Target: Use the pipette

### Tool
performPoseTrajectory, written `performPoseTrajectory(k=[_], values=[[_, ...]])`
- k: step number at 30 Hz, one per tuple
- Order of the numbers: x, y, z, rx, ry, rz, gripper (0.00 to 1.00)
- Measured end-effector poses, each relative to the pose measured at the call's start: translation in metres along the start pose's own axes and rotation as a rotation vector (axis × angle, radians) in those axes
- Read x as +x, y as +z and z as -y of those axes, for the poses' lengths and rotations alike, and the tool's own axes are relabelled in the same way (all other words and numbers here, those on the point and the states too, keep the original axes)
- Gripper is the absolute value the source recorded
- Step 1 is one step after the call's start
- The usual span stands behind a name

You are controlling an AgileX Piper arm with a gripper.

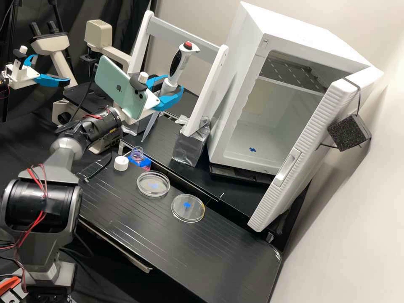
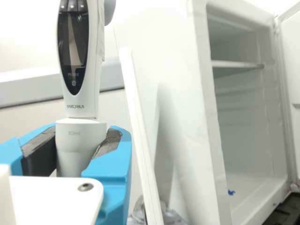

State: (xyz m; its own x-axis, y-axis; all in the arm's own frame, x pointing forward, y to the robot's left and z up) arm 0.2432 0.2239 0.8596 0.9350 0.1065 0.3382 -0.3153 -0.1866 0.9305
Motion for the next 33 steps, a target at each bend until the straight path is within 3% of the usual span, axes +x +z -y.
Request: performPoseTrajectory(k=[12, 18, 25, 33], values=[[0.005, 0.011, 0.021, -0.033, -0.013, 0.052, 0.00], [0.006, 0.016, 0.026, -0.026, -0.016, 0.090, 0.00], [0.008, 0.020, 0.031, -0.044, 0.003, 0.104, 0.00], [0.007, 0.022, 0.031, -0.030, 0.015, 0.127, 0.00]])
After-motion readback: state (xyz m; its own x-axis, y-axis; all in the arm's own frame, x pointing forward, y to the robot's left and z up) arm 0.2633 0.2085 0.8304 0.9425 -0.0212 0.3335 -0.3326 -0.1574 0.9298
